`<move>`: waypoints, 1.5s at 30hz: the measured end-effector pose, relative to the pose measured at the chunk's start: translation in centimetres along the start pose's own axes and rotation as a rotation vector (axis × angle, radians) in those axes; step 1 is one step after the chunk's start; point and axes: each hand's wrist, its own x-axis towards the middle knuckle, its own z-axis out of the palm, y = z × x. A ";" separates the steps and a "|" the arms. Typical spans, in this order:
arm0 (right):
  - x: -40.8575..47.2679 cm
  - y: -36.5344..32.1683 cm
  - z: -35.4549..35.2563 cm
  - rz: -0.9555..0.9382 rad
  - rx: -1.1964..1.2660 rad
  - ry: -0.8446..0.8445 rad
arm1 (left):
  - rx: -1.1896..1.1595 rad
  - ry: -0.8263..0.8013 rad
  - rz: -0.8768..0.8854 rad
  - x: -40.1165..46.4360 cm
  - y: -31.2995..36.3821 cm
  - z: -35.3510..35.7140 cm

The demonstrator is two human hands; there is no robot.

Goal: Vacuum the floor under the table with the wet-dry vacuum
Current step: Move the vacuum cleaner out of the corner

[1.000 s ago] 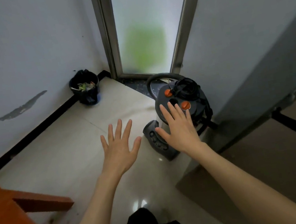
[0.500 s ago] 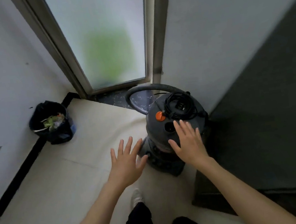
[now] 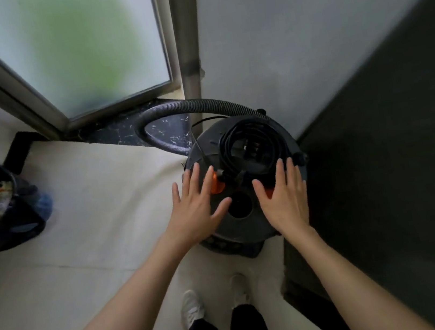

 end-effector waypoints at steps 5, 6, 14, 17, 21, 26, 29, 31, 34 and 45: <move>0.8 0.2 2.2 0.224 0.284 0.027 | -0.096 0.028 -0.024 5.0 0.7 1.0; 1.0 0.1 2.3 0.241 0.294 0.041 | -0.089 0.028 -0.024 5.5 0.8 1.1; 1.7 -0.5 2.6 0.347 0.186 0.171 | -0.090 0.076 0.023 5.9 0.0 1.6; 1.0 -1.1 3.1 0.411 0.191 0.209 | -0.108 0.085 0.082 5.4 -1.0 1.6; -1.4 -2.1 4.1 0.530 0.206 0.250 | -0.169 0.022 0.171 4.4 -2.7 1.6; -6.6 -3.1 6.4 0.625 0.230 0.289 | -0.147 -0.034 0.252 0.9 -4.4 2.5; -10.2 -4.0 8.3 0.686 0.233 0.310 | -0.091 -0.068 0.287 -1.9 -5.8 3.1; -12.8 -4.8 9.7 0.725 0.238 0.331 | -0.039 -0.083 0.324 -3.8 -6.9 3.6; -16.6 -6.1 11.9 0.791 0.257 0.370 | 0.007 -0.103 0.380 -6.3 -8.5 4.2; -28.6 -12.9 19.0 1.142 0.433 0.478 | 0.228 -0.210 0.798 -11.9 -13.6 4.2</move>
